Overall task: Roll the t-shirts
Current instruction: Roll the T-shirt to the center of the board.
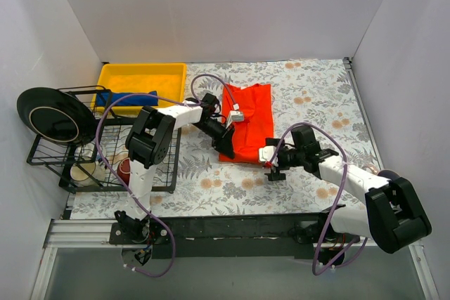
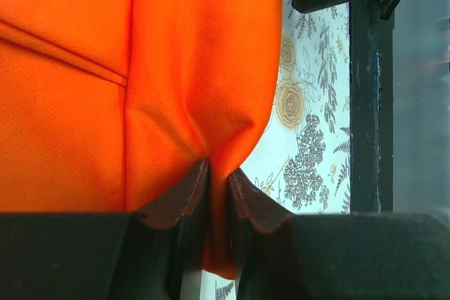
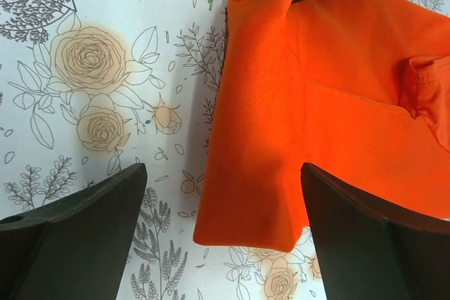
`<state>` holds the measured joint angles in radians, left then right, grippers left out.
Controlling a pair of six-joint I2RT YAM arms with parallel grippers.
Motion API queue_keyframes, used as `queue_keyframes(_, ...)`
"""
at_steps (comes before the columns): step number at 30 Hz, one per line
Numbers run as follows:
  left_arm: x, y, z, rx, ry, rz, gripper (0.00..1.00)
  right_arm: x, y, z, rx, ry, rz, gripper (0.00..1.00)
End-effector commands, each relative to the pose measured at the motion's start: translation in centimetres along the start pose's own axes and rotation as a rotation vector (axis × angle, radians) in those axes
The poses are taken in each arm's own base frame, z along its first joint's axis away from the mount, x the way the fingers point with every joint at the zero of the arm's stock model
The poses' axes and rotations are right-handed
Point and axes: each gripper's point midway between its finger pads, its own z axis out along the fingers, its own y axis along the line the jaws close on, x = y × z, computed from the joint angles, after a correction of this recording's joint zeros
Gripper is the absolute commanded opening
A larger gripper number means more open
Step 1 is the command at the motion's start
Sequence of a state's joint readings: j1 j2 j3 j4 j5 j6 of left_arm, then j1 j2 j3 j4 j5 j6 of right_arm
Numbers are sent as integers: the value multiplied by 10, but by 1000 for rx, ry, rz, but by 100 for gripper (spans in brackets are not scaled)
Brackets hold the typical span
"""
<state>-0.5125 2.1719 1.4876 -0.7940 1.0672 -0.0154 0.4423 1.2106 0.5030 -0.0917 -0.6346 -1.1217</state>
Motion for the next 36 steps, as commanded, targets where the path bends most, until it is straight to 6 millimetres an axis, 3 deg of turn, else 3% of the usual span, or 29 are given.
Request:
queue_keyframes(1,-12,-5,-7,28,-35,31,17,-7,-16,7,64,-32,-56,95)
queue_keyframes(5,-13,-5,-8,38,-48,21,19,-4,-28,13,137,-34,-99,86)
queue_keyframes(7,-12,-5,-9,43,-53,12,19,3,-17,18,136,-20,-129,81)
queue_keyframes(14,-11,-4,-11,64,-69,-18,20,8,-14,35,174,10,-210,72)
queue_keyframes(17,-9,-4,-12,65,-70,-24,20,11,-20,40,193,44,-203,58)
queue_keyframes(21,-4,-4,-14,32,-70,-3,36,11,-29,41,204,63,-177,34)
queue_keyframes(22,-17,-1,-23,-34,-88,98,48,15,-23,41,170,81,-150,27)
queue_keyframes(23,-4,-7,-22,-60,-85,70,51,9,-28,40,174,77,-149,24)
queue_keyframes(25,-21,-6,-29,-149,-140,241,55,6,-25,39,157,69,-108,18)
queue_keyframes(27,-20,-16,-41,-289,-142,355,59,2,-20,37,116,67,-68,14)
queue_keyframes(28,-35,-18,-41,-361,-167,482,61,1,-18,37,114,64,-41,12)
queue_keyframes(29,-47,-23,-53,-469,-187,572,64,-1,-16,36,107,57,-29,11)
queue_keyframes(33,-36,-31,-41,-597,-212,809,67,4,-12,37,91,79,26,10)
queue_keyframes(36,-34,-31,-32,-621,-196,882,67,7,-9,38,79,90,52,9)
